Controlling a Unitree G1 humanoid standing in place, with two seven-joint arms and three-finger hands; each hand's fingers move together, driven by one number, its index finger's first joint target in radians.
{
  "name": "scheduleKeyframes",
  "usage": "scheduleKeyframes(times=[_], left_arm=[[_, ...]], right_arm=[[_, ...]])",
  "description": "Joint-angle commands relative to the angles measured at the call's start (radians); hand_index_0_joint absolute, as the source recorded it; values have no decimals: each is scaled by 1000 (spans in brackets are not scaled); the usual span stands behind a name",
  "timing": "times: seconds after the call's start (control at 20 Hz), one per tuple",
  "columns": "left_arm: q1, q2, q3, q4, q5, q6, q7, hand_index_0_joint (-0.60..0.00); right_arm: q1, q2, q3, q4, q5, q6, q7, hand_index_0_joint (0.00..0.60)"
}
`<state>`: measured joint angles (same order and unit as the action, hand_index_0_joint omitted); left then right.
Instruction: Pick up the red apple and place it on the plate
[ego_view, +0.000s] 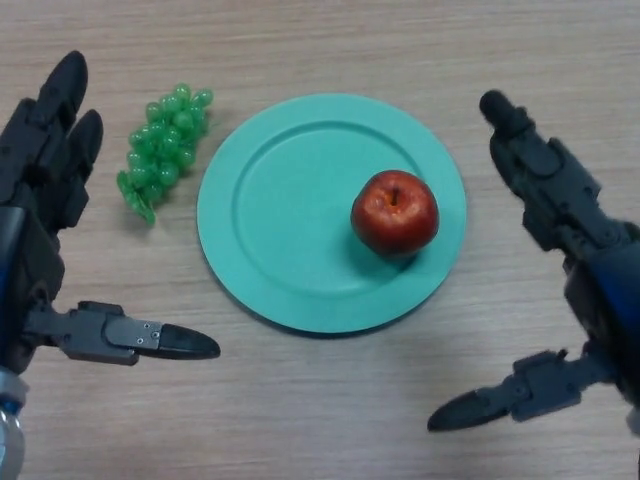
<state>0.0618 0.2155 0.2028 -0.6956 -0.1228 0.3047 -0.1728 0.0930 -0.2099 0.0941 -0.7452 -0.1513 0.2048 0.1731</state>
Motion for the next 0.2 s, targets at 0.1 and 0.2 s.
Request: scheduleKeyframes(times=[0.1,0.2], left_arm=[[-23,32,27,-30,12,-175,24,0],[-30,33,9,-21,33,-172,40,0]], right_arm=[[-17,-5,-12,-92,61,-68,-3,0],[-3,-4,-19,-93,85,-82,-6,0]])
